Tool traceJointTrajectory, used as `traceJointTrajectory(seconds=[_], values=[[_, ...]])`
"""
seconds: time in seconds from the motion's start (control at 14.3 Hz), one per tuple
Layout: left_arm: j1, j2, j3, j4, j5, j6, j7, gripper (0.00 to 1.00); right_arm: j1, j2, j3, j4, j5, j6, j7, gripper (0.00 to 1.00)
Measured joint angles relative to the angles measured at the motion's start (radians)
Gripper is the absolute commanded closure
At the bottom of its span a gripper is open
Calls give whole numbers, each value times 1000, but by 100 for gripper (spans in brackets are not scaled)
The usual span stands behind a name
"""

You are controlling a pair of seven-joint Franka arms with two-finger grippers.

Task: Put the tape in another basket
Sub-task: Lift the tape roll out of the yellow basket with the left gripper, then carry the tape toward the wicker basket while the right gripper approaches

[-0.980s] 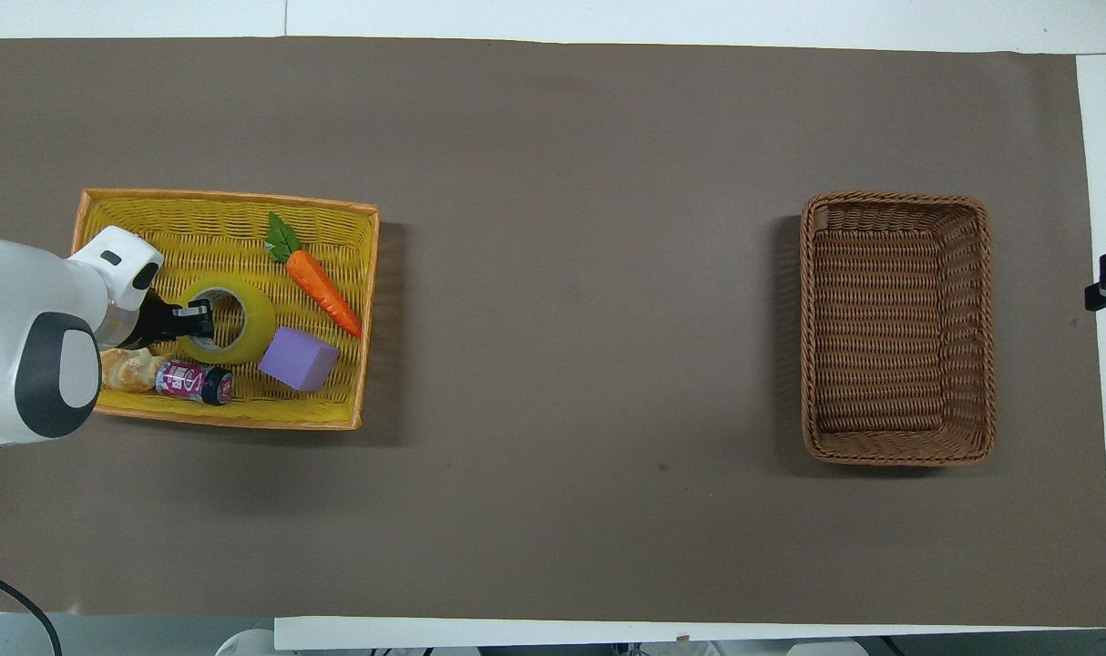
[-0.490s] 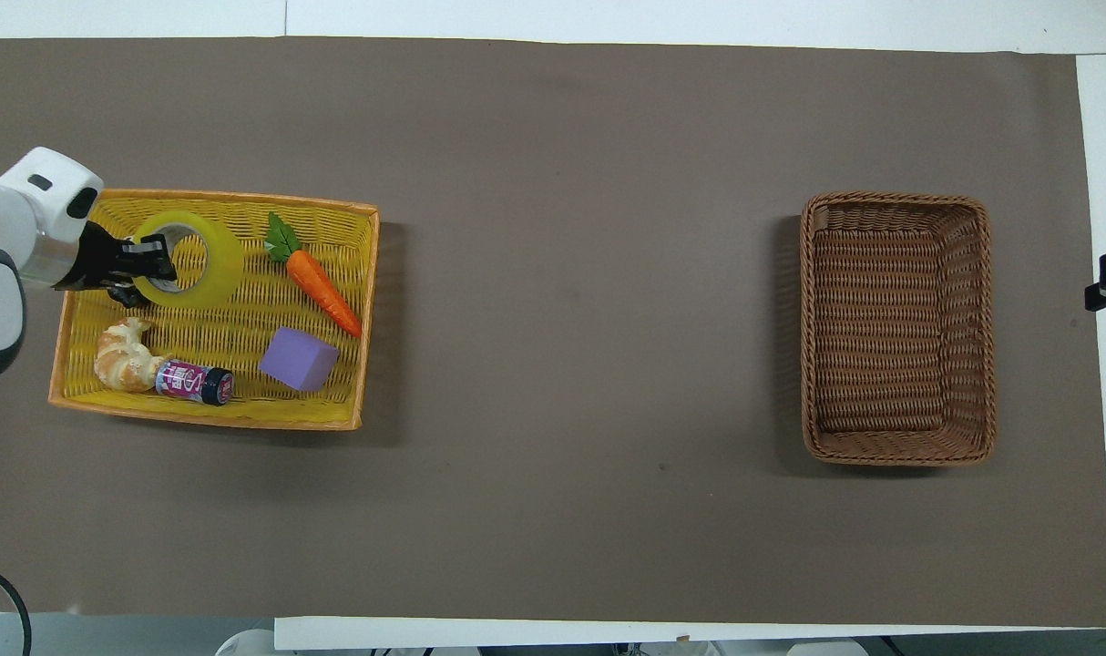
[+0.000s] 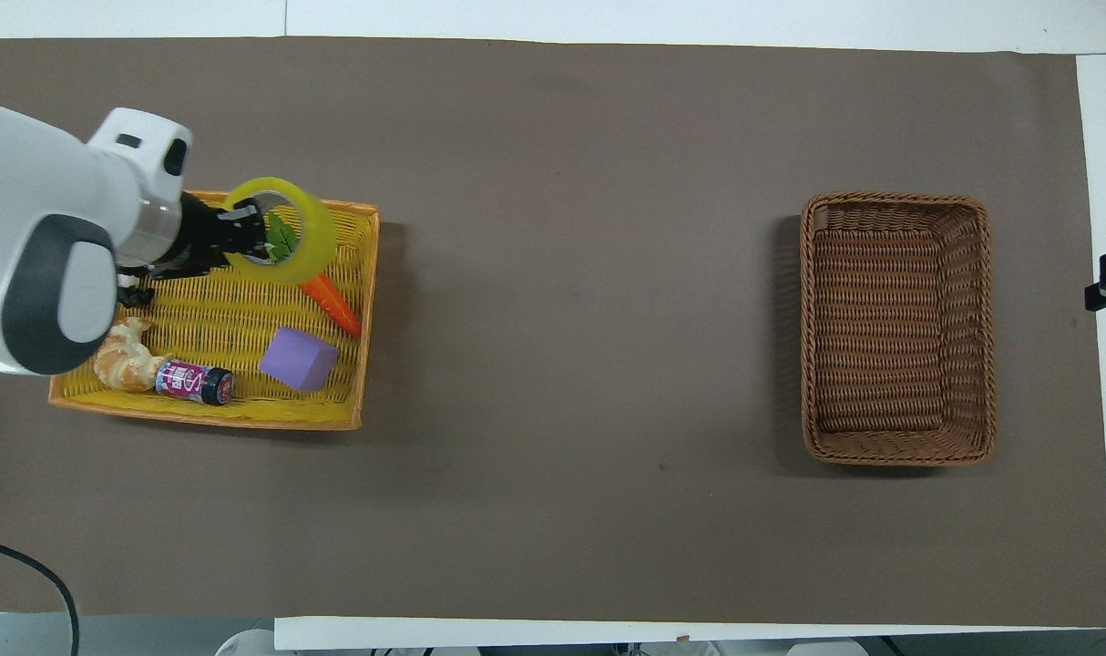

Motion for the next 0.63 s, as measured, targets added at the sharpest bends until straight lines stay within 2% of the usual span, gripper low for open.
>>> traceJointTrajectory(seconds=[0.14,0.42,0.63], values=[[-92,4,-4,18,-49,36,-85,100,0,0,0,0,0,0,0,0],[-207,26,-6,121,-286,71,-131,100,0,0,0,0,0,0,0,0],[-290,40,-10,222,-312,89,-216,100,0,0,0,0,0,0,0,0]])
